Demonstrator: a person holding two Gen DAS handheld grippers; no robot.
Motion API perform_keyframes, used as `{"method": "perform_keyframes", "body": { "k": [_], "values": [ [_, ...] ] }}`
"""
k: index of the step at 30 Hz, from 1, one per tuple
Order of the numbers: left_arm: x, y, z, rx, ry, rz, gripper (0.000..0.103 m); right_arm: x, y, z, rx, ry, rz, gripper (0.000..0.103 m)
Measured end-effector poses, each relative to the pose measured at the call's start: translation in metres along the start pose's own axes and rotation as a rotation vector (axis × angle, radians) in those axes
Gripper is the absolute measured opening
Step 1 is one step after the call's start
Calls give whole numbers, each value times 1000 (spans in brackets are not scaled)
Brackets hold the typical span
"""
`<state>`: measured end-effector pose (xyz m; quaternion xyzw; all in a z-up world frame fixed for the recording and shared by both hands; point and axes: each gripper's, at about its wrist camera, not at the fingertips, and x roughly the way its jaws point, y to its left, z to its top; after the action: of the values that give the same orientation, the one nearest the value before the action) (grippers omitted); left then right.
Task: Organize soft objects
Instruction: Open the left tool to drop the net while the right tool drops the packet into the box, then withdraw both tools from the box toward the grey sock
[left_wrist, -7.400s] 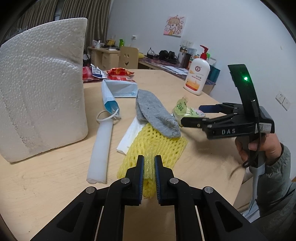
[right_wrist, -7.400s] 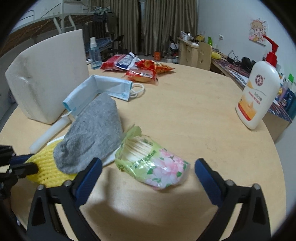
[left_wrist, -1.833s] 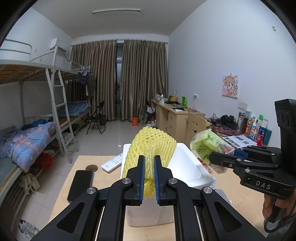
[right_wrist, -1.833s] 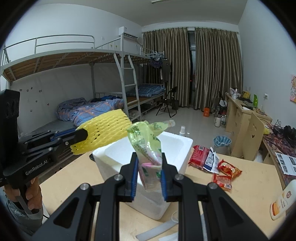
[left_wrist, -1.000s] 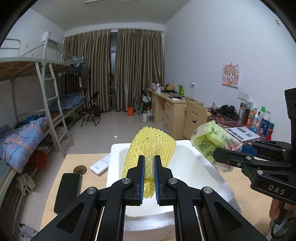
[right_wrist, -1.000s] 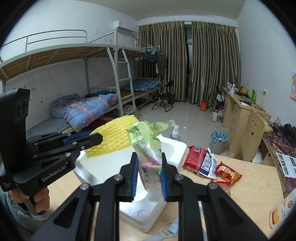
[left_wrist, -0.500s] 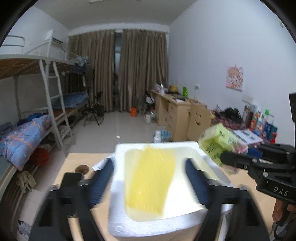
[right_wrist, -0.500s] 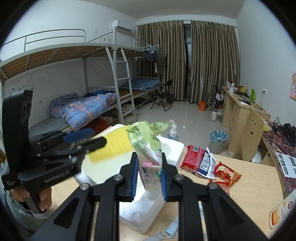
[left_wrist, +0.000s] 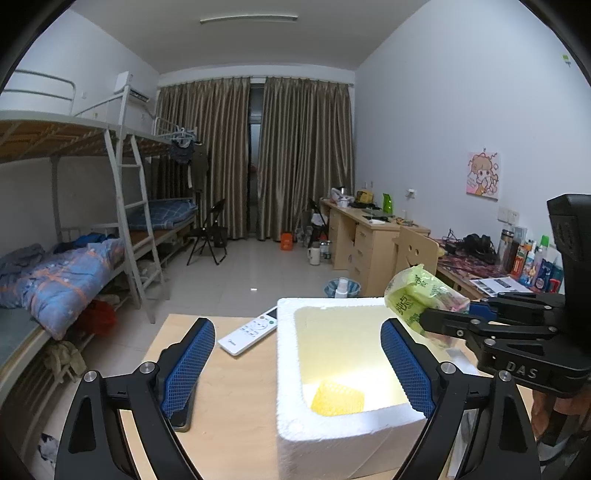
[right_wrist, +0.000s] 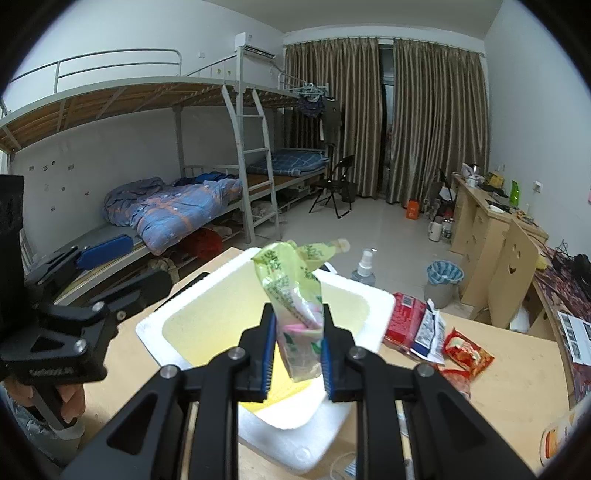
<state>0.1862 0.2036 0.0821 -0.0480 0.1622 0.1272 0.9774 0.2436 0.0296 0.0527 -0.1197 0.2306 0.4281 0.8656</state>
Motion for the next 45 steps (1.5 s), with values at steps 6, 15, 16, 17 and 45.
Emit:
{"method": "perform_keyframes", "body": {
  "k": [6,15,16,17,45],
  "values": [
    [-5,11,-4,-17,2,8,92,10,0,1,18,17,-1,25],
    [-9,18,-7,-25,4,11,92,17,1,3,31,25,6,51],
    [-9,17,-7,-27,5,11,92,17,1,4,31,25,7,62],
    [-9,18,-8,-30,6,10,92,16,2,4,34,23,7,68],
    [-25,-2,-9,-27,-3,9,92,-9,1,-6,68,-1,-22,103]
  ]
}}
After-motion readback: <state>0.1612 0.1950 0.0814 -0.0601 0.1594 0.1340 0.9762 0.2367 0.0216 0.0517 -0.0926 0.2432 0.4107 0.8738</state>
